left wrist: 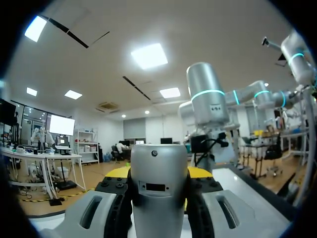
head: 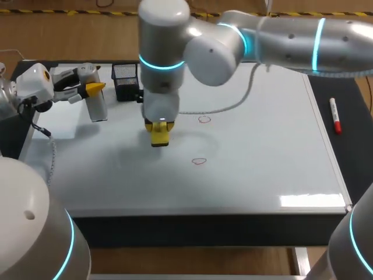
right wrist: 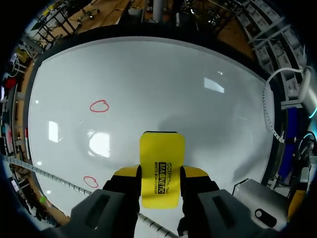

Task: Pick up the inspection probe, press it on each red-marked spot on the whiteboard one by one, put down the probe, pick up the eraser, and wipe off all the red marks.

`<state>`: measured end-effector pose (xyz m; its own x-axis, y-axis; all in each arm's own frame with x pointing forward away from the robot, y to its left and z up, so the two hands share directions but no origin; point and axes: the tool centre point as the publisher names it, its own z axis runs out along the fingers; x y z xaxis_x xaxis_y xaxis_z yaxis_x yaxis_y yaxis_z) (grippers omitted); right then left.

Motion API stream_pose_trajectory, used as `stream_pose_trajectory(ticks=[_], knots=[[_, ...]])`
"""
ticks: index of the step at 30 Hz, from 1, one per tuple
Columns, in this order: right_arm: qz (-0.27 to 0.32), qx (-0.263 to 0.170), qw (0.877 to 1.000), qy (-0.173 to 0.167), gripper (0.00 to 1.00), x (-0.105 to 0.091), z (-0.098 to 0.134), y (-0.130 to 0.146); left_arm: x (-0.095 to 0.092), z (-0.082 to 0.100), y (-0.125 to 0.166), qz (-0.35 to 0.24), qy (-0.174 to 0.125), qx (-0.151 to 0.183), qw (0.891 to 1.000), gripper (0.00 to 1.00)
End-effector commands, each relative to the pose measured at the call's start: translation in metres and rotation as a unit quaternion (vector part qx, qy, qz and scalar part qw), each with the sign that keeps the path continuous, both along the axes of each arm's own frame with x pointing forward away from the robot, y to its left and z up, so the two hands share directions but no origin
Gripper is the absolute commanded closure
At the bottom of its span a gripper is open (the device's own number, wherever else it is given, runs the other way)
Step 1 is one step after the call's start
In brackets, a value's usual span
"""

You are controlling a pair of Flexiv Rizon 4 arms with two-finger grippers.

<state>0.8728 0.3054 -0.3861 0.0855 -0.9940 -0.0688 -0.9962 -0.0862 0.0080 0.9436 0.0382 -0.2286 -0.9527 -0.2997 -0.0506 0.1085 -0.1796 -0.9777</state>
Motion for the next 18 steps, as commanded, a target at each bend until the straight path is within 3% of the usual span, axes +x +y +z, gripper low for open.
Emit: stream_pose_trajectory(ticks=[1, 18], knots=[[-0.001, -0.054, 0.998, 0.007, 1.0, 0.006, -0.011, 0.015, -0.001, 0.001, 0.0, 0.0, -0.001, 0.0, 1.0, 1.0], [0.016, -0.039, 0.999, 0.0, 1.0, 0.003, -0.023, 0.03, -0.001, 0.001, 0.0, 0.0, -0.001, 0.0, 1.0, 1.0]])
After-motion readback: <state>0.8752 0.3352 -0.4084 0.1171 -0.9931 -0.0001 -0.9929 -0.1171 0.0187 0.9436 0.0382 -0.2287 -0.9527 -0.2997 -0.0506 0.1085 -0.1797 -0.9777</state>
